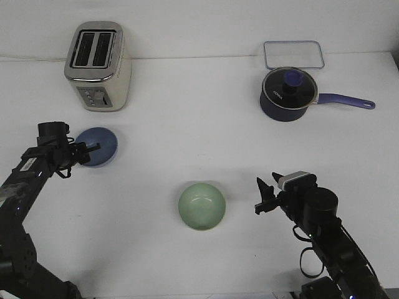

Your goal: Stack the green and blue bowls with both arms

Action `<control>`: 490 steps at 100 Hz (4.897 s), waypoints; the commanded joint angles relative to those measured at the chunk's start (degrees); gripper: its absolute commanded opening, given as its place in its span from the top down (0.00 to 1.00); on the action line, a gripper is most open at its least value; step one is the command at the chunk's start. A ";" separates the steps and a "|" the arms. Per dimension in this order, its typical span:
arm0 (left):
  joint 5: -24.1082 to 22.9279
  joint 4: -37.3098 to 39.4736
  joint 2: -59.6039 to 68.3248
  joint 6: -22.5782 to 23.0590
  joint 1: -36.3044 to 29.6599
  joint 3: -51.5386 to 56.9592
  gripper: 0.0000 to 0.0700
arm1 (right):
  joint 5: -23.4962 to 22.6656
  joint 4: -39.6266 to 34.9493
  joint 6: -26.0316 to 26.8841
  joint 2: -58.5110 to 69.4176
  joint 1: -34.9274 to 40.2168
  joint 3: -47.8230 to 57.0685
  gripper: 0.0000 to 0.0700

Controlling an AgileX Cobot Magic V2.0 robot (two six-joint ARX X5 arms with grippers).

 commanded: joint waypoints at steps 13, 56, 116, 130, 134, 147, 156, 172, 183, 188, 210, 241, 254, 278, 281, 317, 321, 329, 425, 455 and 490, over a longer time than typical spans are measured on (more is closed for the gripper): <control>3.13 -3.74 -0.66 2.29 0.35 4.81 0.98 | -0.13 0.50 0.13 0.22 0.24 0.68 0.52; 20.79 -13.81 -22.75 5.20 -2.73 6.69 0.98 | -0.09 0.48 0.33 0.22 0.24 0.68 0.52; 19.50 -15.96 -15.02 7.78 -38.88 6.67 0.98 | -0.24 -0.28 0.15 0.22 0.24 0.68 0.52; 18.53 -13.46 -9.92 8.15 -41.57 6.67 0.98 | -0.26 -0.31 0.11 0.20 0.24 0.68 0.52; 18.47 -13.38 -8.59 8.66 -42.07 6.67 0.98 | -0.24 -0.28 0.11 0.20 0.24 0.68 0.52; 18.49 -13.60 -5.11 9.44 -43.69 6.67 0.98 | -0.26 -0.31 0.02 0.20 0.24 0.68 0.52; 18.47 -13.31 -3.76 9.75 -44.70 6.67 0.98 | -0.24 -0.31 0.02 0.20 0.24 0.68 0.52; 15.89 -12.20 -3.04 10.14 -44.92 6.67 0.98 | -0.24 -0.33 0.02 0.20 0.24 0.68 0.52; 16.70 -11.76 -3.04 10.10 -44.92 6.67 0.73 | -0.24 -0.31 0.02 0.20 0.24 0.68 0.52; 17.27 -11.76 -3.04 10.10 -44.92 6.67 0.56 | -0.24 -0.31 0.02 0.20 0.24 0.68 0.52; 17.77 -11.67 -6.67 9.92 -43.93 6.84 0.43 | -0.11 -0.31 0.02 0.20 0.24 0.68 0.52; -0.13 -5.57 -23.78 13.07 -31.87 6.88 0.45 | 0.04 0.20 0.00 -0.35 0.24 0.68 0.53; -0.22 -5.38 -28.92 14.29 -24.39 5.44 0.66 | 2.40 0.57 -0.87 -3.69 0.24 0.68 0.93; 0.07 10.21 -46.05 16.22 -14.03 -15.61 0.98 | 9.53 -1.73 -5.53 -15.63 0.24 0.13 1.00; 0.07 14.25 -48.94 15.96 -13.05 -19.76 0.98 | 9.62 -1.70 -6.14 -16.98 0.24 -0.17 1.00; -2.40 34.75 -71.84 11.13 -10.32 -48.06 0.98 | 12.33 1.31 -7.32 -23.08 0.24 -2.82 1.00; -2.40 34.64 -72.26 11.13 -10.32 -48.06 0.98 | 12.35 1.46 -7.15 -23.04 0.24 -2.82 1.00; -2.38 34.67 -72.76 10.99 -10.32 -48.06 0.98 | 12.48 1.38 -7.26 -23.08 0.24 -2.80 1.00; -4.48 34.42 -89.88 10.67 -10.32 -61.09 0.98 | 12.44 1.51 -7.26 -23.15 0.24 -2.80 1.00; -4.50 30.38 -97.72 9.35 -9.29 -67.41 0.98 | 12.44 1.64 -7.26 -23.17 0.24 -2.80 1.00; -4.46 30.16 -97.55 9.20 -9.29 -67.36 0.98 | 12.41 1.66 -7.26 -23.15 0.24 -2.80 1.00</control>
